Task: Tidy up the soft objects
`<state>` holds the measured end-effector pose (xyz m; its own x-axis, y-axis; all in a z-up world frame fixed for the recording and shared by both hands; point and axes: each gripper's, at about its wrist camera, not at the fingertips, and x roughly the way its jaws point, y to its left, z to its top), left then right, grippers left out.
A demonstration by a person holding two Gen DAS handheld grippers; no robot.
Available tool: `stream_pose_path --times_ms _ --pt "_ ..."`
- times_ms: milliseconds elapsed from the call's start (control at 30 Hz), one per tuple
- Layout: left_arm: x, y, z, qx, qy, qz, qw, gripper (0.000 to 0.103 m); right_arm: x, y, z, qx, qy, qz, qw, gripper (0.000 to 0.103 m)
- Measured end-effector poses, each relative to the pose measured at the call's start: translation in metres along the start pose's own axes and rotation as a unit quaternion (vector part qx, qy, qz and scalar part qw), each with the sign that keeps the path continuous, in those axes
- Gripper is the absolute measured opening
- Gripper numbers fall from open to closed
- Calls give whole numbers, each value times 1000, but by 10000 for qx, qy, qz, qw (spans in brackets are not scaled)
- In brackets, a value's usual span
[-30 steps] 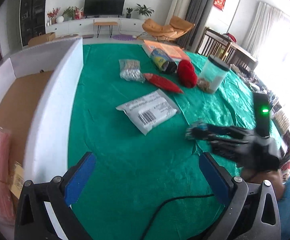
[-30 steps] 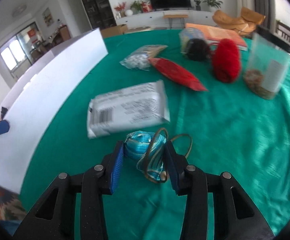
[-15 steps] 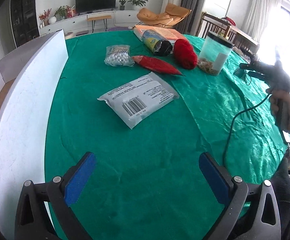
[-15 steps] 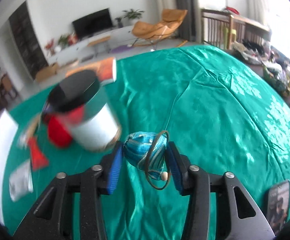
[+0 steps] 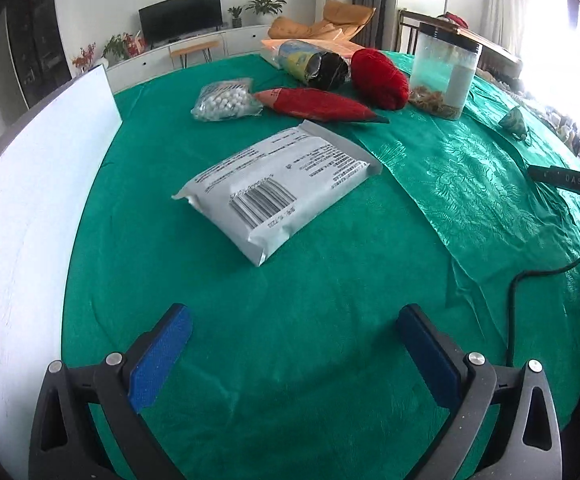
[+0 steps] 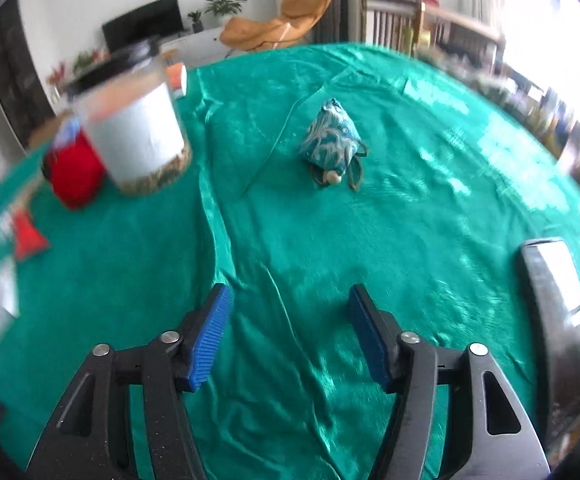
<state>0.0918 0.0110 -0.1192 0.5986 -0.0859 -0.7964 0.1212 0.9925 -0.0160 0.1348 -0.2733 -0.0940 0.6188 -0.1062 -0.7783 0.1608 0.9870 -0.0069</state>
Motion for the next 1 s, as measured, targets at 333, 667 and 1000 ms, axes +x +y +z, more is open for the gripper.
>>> stream_pose_path --times_ms 333,667,1000 --pt "4 1 5 -59 33 -11 10000 103 -1 -3 -5 57 -23 -106 9999 83" --pt "4 1 5 -59 33 -12 10000 103 -2 -2 -5 54 -24 -103 9999 83" --pt "4 1 5 -60 33 -13 10000 103 -3 -2 -5 54 -25 -104 9999 84"
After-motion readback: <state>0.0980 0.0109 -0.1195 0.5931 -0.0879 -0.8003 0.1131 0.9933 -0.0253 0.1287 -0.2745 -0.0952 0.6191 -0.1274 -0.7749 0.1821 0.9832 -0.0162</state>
